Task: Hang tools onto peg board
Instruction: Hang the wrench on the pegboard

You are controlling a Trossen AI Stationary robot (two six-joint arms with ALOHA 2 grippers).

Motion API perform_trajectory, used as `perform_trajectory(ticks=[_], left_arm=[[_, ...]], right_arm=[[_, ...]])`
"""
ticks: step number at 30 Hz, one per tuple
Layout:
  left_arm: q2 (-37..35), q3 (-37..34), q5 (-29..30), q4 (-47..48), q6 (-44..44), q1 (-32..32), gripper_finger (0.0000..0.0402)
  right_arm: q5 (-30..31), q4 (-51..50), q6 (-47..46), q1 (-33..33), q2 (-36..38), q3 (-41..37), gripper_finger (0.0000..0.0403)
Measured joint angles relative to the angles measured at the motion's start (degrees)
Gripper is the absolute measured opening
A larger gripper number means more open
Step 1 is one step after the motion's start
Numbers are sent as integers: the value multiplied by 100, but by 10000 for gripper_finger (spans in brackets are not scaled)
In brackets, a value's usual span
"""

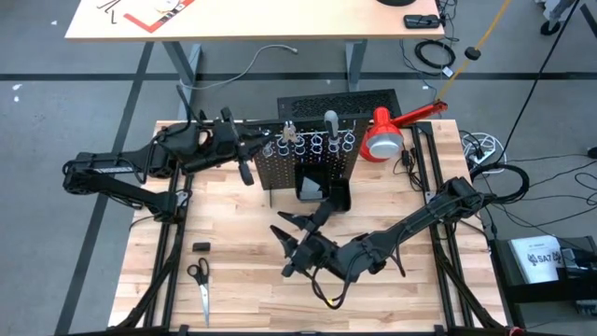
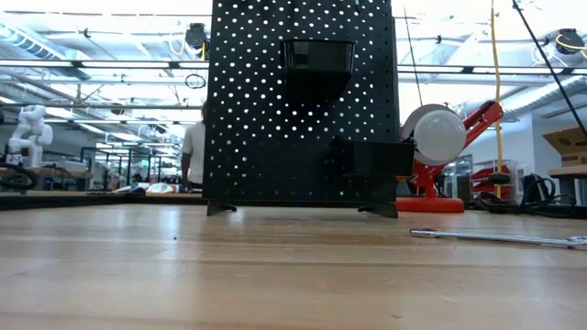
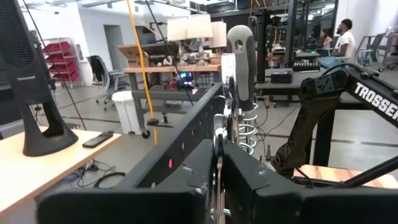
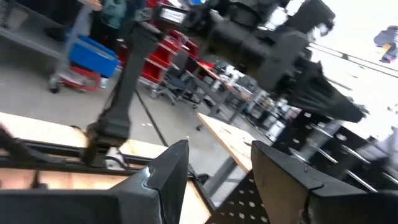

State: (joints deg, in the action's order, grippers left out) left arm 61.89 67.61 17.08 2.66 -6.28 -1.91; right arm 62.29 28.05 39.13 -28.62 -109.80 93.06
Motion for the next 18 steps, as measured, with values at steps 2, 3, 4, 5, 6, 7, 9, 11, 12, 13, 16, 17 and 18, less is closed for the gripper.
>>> perform_trajectory(ticks=[2,3,4,5,6,7,9,11,12,13,16,17,18], left_arm=[[0,0,8,-4,4,0,59],[0,0,54,-7,4,2,68],[0,0,99,-11,4,6,76],[0,0,111,-11,4,7,82],[0,0,117,-15,4,7,87],[0,0,120,-17,4,7,92],[-3,0,122,-15,7,7,100],[-8,0,122,-15,7,7,109],[-13,0,122,-17,7,7,114],[-27,0,122,-25,7,7,119],[-114,-2,122,-107,7,7,131],[-165,-2,122,-111,7,7,135],[-213,-2,122,-142,6,7,139]], right_arm=[[271,165,121,-1,0,0,169],[414,232,205,-14,0,0,169],[554,321,317,-30,0,0,169],[677,420,445,-48,8,-2,169],[753,443,550,-76,32,-2,169],[798,475,607,-112,64,-2,169],[818,479,684,-197,169,-2,169],[833,479,715,-278,281,-2,169],[857,479,762,-321,345,-2,169],[897,479,832,-366,413,-4,169],[1091,518,969,-496,654,-2,169],[1159,511,984,-531,735,-2,169],[1223,489,988,-556,804,-2,169]])
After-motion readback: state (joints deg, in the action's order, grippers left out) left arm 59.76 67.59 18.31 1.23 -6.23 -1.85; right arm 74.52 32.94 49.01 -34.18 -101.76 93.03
